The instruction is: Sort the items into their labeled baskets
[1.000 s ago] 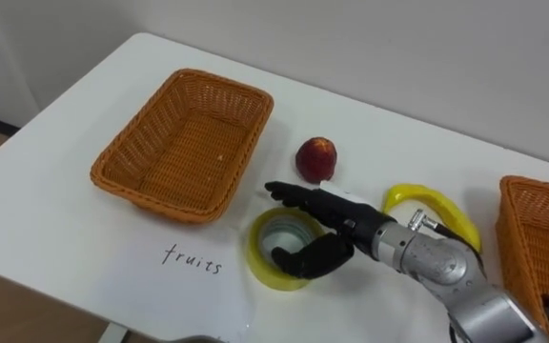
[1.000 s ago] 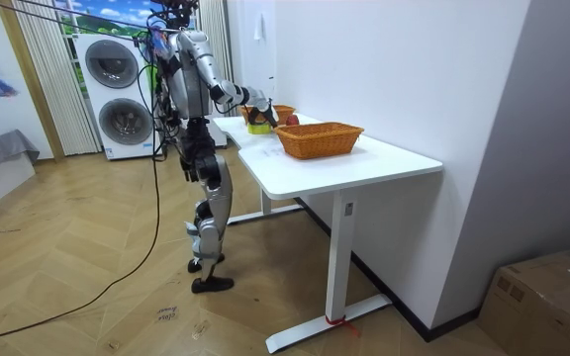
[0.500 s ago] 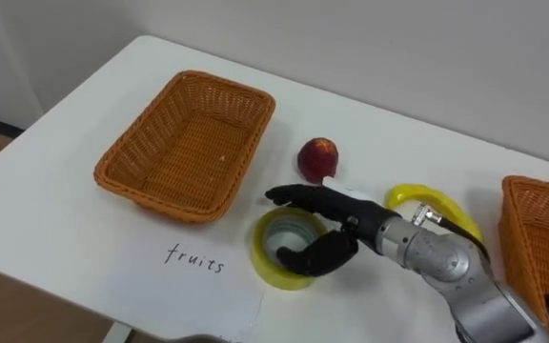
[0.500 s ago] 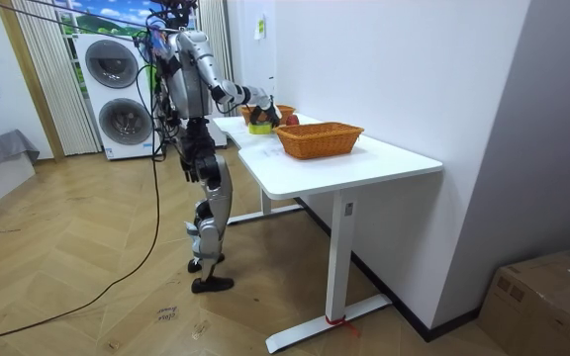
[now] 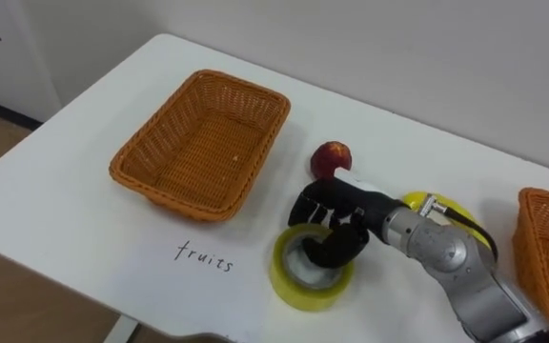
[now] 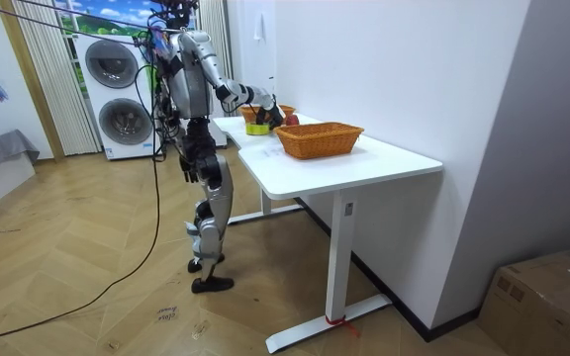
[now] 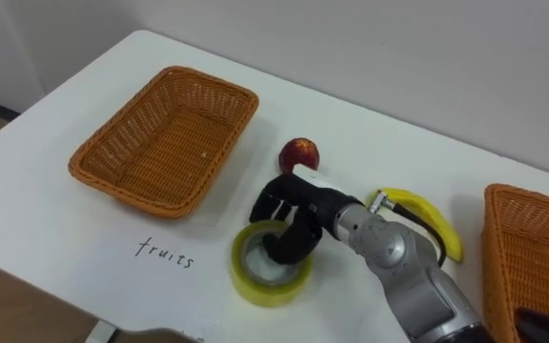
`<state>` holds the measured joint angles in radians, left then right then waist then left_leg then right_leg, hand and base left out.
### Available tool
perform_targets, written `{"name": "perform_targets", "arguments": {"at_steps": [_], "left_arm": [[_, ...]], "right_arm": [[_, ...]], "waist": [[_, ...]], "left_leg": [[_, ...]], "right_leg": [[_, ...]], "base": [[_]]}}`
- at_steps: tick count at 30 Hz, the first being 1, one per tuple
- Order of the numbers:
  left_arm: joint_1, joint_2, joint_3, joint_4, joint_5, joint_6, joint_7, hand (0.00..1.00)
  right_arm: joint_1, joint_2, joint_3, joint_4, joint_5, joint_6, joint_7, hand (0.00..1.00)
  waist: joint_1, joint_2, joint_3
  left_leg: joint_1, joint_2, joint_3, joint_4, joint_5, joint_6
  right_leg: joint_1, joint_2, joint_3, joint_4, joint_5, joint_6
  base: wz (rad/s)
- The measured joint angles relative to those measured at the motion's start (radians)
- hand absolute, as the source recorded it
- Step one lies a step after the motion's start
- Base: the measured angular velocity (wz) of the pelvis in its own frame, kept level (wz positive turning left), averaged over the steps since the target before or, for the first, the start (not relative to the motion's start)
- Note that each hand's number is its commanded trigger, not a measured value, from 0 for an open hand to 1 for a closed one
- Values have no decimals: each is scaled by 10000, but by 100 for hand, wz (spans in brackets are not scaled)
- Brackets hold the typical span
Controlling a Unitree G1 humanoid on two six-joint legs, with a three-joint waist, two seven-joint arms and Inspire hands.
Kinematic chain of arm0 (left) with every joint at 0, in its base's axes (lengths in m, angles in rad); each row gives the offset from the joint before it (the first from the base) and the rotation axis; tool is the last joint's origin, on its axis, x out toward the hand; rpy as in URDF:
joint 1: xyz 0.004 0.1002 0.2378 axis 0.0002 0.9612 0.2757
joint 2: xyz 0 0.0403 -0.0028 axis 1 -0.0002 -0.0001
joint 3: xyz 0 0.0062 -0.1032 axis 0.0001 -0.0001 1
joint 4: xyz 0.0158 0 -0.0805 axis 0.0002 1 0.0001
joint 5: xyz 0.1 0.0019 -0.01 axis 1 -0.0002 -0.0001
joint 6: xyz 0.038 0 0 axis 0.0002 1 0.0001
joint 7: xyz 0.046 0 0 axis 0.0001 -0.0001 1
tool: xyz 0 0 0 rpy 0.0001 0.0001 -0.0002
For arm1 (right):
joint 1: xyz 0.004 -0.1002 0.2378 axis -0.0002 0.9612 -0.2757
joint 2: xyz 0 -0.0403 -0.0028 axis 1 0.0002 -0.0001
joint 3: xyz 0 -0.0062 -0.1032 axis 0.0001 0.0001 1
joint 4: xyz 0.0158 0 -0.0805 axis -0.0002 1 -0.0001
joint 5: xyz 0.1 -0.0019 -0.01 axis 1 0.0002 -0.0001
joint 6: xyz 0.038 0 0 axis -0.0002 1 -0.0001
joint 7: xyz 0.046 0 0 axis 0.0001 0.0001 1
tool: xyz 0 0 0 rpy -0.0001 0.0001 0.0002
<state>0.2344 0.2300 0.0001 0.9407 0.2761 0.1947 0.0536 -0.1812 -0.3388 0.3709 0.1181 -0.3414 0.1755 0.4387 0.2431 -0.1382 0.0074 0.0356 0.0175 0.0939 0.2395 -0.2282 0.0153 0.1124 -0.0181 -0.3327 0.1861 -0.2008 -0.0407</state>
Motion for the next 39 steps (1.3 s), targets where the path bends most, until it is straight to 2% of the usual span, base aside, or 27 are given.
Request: {"name": "perform_targets", "arguments": {"at_steps": [9,29,33,37,39], "left_arm": [[20,17,366,233,1,-44,70,0],[-14,9,362,-92,-19,-31,329,0],[-28,-57,358,-36,-37,-31,540,0],[-6,-210,386,-81,-2,-35,630,0],[-11,-227,451,-86,18,-43,614,0]], "right_arm": [[-51,138,-130,225,-128,-2,174,100],[76,160,-226,49,-189,108,290,100],[168,160,-227,-74,-189,147,282,100],[195,165,-504,-121,-186,152,246,100],[318,186,-793,-161,-223,153,228,100]], "waist": [[97,-225,-26],[-31,-229,-47],[-227,-117,-54],[-537,159,34],[-648,229,14]], "left_leg": [[18,-5,-1,9,-3,2],[106,-10,12,-16,-3,4],[131,-11,31,-9,-2,7],[135,-28,35,26,-14,33],[72,-38,24,51,-12,38]], "right_leg": [[-60,-2,43,11,0,0],[83,-4,90,-1,1,3],[109,-4,145,1,2,4],[148,-16,210,-1,9,16],[92,-27,209,0,9,16]], "base": [[0],[0],[-1],[0],[0]]}}
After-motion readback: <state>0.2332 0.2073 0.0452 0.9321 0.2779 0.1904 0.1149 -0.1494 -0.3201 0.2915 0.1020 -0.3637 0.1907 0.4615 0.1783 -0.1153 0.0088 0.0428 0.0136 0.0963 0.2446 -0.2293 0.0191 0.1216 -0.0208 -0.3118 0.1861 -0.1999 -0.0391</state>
